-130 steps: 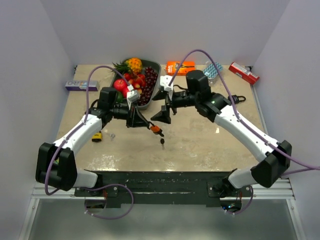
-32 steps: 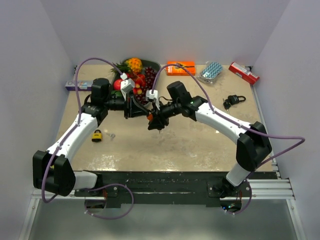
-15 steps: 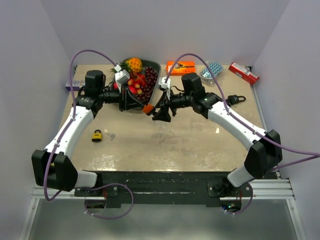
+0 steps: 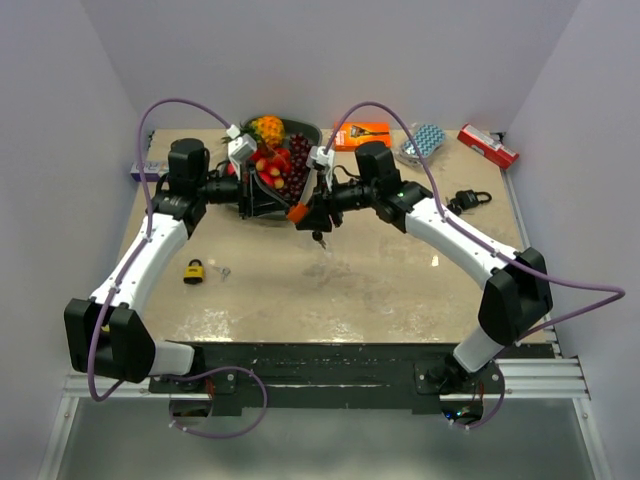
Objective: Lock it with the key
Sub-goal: Lock the lock.
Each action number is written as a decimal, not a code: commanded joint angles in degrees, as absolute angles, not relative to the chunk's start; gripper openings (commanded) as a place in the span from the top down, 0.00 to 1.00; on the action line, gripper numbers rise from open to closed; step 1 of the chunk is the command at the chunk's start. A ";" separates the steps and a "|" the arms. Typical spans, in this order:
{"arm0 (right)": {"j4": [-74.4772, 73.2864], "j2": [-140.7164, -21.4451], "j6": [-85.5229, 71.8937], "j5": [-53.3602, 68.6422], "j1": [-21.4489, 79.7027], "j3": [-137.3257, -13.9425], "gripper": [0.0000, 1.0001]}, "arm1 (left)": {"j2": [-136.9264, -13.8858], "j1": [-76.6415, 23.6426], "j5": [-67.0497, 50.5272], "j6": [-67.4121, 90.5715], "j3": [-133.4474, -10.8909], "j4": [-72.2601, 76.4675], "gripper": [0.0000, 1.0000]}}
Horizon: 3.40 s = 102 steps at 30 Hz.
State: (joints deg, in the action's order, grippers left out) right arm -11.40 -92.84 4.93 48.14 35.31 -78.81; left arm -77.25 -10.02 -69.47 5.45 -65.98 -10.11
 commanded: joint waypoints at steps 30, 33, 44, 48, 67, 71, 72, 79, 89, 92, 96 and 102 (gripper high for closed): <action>5.19 -90.53 -7.82 12.14 46.05 -78.57 1.00 | -71.55 -11.07 -35.24 38.06 -57.22 1.23 0.19; 5.01 -90.53 -8.79 9.49 46.14 -78.58 1.00 | -69.53 -10.90 -34.80 37.79 -56.26 2.19 0.20; 8.96 -89.21 -13.27 6.59 45.88 -76.29 1.00 | -68.20 -10.90 -36.74 35.69 -57.48 1.32 0.20; 9.49 -89.38 -13.89 6.77 45.62 -75.94 1.00 | -68.38 -11.60 -36.39 34.54 -58.88 1.06 0.20; 15.20 -90.79 -14.33 4.57 46.23 -75.94 1.00 | -74.26 -13.27 -36.39 41.57 -61.26 3.43 0.26; 15.82 -91.67 -15.03 4.30 46.49 -76.46 1.00 | -75.32 -13.27 -36.21 43.59 -61.08 4.48 0.27; 16.17 -91.84 -15.46 4.57 46.49 -76.46 1.00 | -75.50 -13.27 -36.12 43.94 -61.08 4.74 0.28; 17.31 -92.90 -16.08 1.76 46.76 -77.17 1.00 | -77.08 -13.36 -36.74 44.56 -61.43 3.87 0.49; 13.28 -93.17 -16.17 6.49 46.67 -76.56 0.50 | -76.56 -12.04 -34.63 41.48 -65.30 0.09 1.00; 11.44 -92.46 -15.65 8.17 46.67 -75.15 0.37 | -75.85 -11.25 -34.19 41.75 -66.35 0.09 1.00; 9.76 -91.32 -14.33 9.40 46.50 -73.66 0.36 | -75.67 -10.20 -34.54 42.10 -67.32 0.09 1.00; 9.84 -90.61 -13.80 10.20 45.27 -72.60 0.53 | -74.97 -10.02 -35.95 42.36 -67.06 0.09 1.00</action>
State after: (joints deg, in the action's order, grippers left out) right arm 9.41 -93.65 -14.90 8.86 46.22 -72.79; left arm -77.23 -10.33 -34.17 42.33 -64.42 -2.33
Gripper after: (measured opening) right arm 0.513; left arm 0.496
